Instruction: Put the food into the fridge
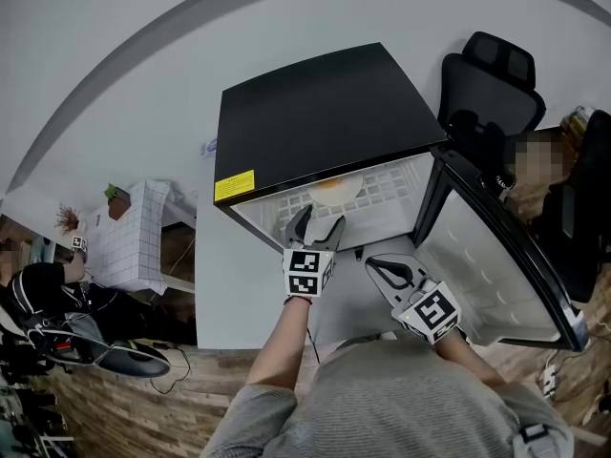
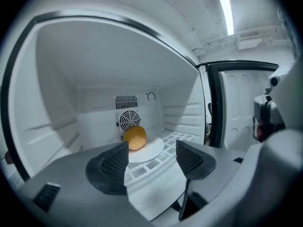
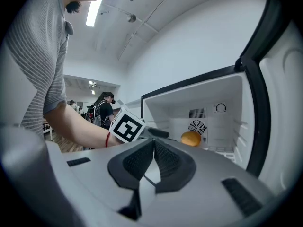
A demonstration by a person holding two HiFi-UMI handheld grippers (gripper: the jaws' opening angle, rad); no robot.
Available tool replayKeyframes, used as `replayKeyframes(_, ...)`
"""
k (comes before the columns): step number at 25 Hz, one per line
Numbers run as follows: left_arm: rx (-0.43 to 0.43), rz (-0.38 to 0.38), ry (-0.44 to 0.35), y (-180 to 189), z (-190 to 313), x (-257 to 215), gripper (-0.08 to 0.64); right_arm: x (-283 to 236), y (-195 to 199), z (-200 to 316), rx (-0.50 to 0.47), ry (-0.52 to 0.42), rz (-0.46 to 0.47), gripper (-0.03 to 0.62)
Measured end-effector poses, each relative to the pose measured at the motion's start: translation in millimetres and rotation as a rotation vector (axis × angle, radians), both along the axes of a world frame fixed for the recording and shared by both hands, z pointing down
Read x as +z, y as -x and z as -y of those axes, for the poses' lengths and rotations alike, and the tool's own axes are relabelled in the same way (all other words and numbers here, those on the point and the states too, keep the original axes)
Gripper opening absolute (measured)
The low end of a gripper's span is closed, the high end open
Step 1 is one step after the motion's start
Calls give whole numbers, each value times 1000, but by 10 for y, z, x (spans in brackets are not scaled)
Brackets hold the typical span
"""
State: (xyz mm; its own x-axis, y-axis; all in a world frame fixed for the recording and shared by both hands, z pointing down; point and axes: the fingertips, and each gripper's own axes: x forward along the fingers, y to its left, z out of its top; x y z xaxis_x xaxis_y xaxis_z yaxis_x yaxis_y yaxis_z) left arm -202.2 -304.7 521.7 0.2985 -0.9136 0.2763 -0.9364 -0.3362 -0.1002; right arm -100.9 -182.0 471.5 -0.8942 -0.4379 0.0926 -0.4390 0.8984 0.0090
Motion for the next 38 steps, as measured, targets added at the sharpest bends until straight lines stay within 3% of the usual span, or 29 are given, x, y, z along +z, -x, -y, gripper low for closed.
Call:
replayKeyframes(7,11,-64,-52,-235,-379,-78,302,14,-22,49,22,-10,28,12)
replayKeyframes(11,10,-75,-84,-343,-586,-157,253,-21,-47,82,33,-6,39,12)
replayKeyframes(13,-1,-89,-113,-377,-726,-227,195,-14,-68,89,39,-1,34,12)
replayKeyframes(16,-26,-112,-145,-377,-960,-327,9,-50,-67,84,36,-8,41,12)
replayKeyframes(20,-29,-149,-165,-379,-1160,-458,9,-38,-82,98,41,-7,40,12)
replayKeyframes(25,11,-114,-177,-464,-1211,-536,9,-71,-44,83,31,-10,43,12)
replayKeyframes(32,67,-131,-202,-617,-1234,-606,9,-94,-35,65,30,-17,49,13)
replayKeyframes(38,92,-158,-174,-681,-1270,-549,9,-99,-61,63,40,-11,34,12)
